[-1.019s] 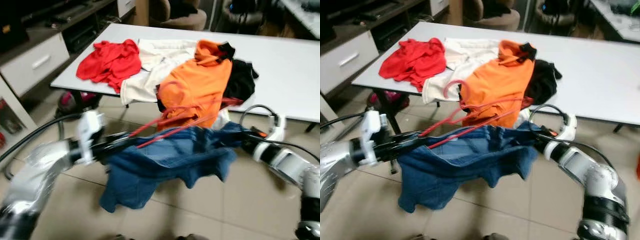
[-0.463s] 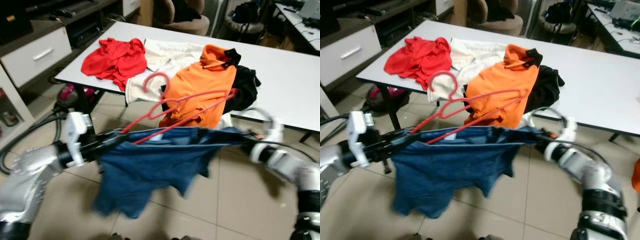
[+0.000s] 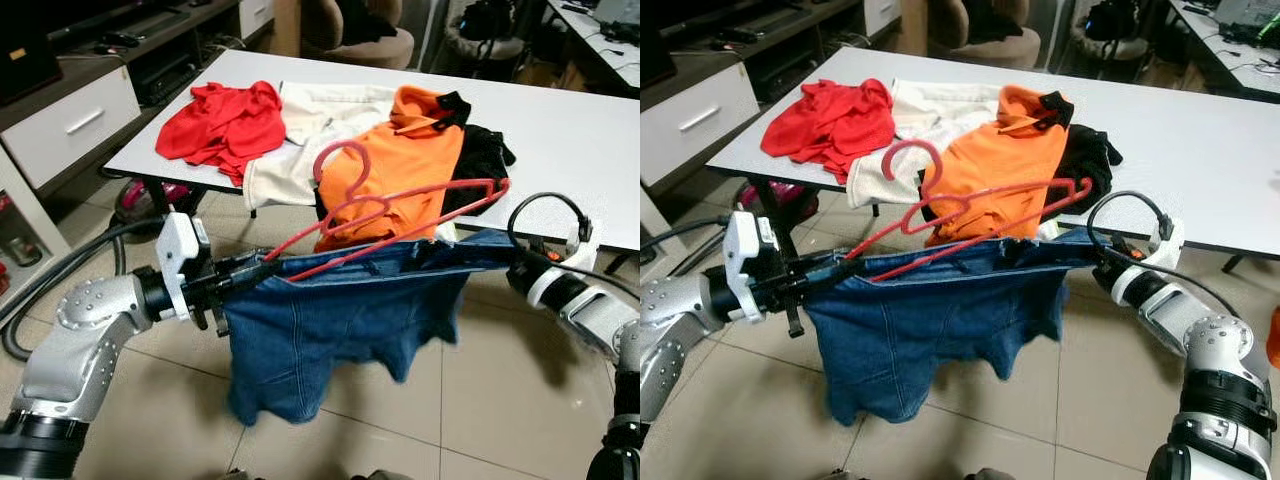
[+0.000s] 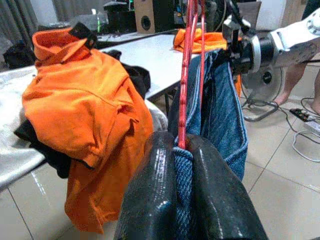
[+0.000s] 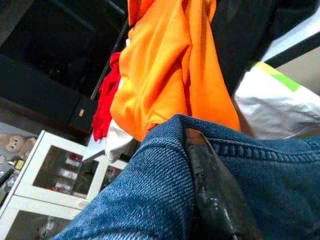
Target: Hang hanger
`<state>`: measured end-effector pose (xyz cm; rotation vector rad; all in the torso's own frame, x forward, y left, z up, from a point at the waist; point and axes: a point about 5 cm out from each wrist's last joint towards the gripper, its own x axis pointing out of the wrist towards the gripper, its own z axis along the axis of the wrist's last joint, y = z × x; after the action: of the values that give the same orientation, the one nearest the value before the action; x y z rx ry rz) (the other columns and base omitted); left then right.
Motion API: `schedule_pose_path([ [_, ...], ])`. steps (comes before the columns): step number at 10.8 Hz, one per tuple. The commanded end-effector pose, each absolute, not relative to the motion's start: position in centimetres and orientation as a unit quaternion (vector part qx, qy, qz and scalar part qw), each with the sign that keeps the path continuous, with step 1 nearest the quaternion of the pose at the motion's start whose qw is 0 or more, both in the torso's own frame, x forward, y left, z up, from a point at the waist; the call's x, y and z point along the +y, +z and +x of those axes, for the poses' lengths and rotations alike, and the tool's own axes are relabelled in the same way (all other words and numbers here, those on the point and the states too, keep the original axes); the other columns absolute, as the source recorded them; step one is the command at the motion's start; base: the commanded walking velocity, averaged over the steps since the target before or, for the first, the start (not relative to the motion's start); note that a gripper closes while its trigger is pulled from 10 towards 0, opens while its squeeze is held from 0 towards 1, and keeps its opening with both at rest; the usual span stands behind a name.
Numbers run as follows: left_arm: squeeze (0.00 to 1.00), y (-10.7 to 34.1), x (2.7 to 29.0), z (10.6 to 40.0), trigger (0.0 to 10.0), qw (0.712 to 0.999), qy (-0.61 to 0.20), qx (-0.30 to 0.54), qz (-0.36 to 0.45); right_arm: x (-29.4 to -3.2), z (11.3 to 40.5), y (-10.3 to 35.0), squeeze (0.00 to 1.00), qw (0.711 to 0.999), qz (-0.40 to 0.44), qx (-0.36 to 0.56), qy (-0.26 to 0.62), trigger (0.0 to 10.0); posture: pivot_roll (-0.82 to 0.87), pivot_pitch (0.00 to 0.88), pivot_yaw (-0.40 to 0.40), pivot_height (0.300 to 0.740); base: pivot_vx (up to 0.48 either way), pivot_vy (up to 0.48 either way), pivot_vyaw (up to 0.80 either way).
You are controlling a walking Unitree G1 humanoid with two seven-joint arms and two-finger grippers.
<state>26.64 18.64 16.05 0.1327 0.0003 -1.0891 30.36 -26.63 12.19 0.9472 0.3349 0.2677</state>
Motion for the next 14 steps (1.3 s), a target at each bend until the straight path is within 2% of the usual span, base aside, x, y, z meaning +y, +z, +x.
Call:
schedule_pose_path([
  [1, 0.00, 15.9, 19.9, 26.8, 0.0, 0.864, -0.496, 0.013, 0.084, -28.6, 30.3, 14.2, 0.00, 0.884, 0.440, 0.118, 0.106, 0.0, -0.17, 0.000, -0.022, 0.740, 0.000, 0.000, 0.00],
  [5, 0.00, 16.4, 20.1, 27.1, 0.0, 0.866, -0.493, 0.007, 0.086, -29.1, 30.5, 14.6, 0.00, 0.885, 0.438, 0.120, 0.103, 0.0, -0.17, 0.000, -0.021, 0.740, 0.000, 0.000, 0.00],
  [7, 0.00, 16.7, 20.3, 27.2, 0.0, 0.869, -0.488, -0.003, 0.084, -30.4, 30.8, 14.8, 0.00, 0.887, 0.435, 0.130, 0.081, 0.0, -0.17, 0.000, -0.024, 0.740, 0.000, 0.000, 0.00],
  [11, 0.00, 16.0, 20.2, 26.4, 0.0, 0.863, -0.498, 0.013, 0.085, -32.8, 31.8, 18.1, 0.00, 0.893, 0.433, 0.099, 0.070, 0.0, -0.17, 0.000, -0.031, 0.740, 0.000, 0.000, 0.00],
  [14, 0.00, 15.4, 20.2, 26.1, 0.0, 0.862, -0.497, 0.026, 0.095, -31.9, 31.9, 22.3, 0.00, 0.891, 0.427, 0.069, 0.137, 0.0, -0.16, 0.000, -0.037, 0.740, 0.000, 0.000, 0.00],
])
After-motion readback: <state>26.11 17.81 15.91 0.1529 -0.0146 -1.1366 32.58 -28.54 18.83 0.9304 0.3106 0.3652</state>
